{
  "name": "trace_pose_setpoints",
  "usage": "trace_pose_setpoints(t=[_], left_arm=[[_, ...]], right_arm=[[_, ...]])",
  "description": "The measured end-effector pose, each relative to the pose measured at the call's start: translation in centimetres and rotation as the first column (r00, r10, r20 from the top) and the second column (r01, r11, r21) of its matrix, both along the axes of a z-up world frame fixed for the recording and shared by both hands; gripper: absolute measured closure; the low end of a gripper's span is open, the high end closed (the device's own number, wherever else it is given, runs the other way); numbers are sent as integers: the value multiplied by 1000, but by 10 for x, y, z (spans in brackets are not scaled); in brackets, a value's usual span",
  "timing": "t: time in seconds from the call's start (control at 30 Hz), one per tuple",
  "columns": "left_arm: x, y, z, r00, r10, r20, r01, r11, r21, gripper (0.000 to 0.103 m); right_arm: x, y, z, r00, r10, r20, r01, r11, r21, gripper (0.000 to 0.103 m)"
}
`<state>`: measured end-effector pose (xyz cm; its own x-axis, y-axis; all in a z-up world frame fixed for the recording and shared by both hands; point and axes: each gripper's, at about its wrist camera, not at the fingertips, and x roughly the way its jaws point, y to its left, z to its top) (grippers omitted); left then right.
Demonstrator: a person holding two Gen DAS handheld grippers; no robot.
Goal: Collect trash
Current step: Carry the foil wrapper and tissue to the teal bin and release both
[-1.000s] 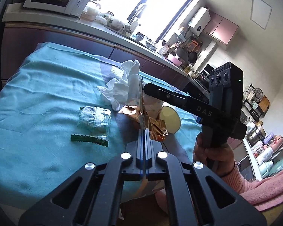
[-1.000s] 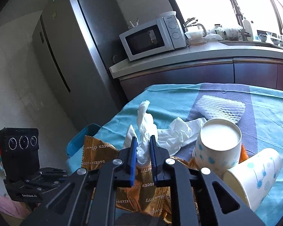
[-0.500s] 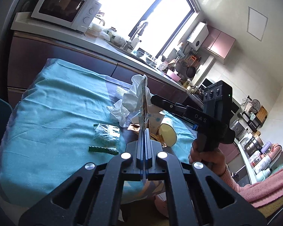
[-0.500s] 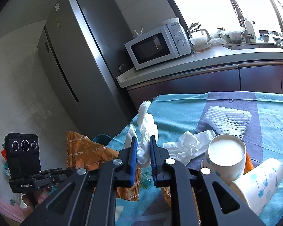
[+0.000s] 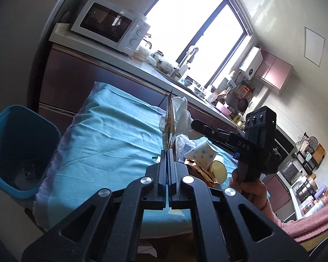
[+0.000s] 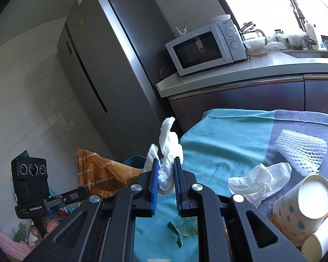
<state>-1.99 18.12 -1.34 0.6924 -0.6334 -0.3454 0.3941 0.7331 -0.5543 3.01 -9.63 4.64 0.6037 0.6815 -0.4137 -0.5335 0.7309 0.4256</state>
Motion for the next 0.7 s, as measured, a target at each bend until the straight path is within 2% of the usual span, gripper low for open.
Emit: trace_pose_setpoints(t=[0.37,0.7], left_arm=[[-19,60,2,985,174,-10,-174,985,8,102],[-20,121,-14,937,343,-68,-342,939,26,102]], right_arm=[[18,52,-2,993,114,-32,-114,993,6,91],[38,126,-11,966,244,-84,-246,969,-24,91]])
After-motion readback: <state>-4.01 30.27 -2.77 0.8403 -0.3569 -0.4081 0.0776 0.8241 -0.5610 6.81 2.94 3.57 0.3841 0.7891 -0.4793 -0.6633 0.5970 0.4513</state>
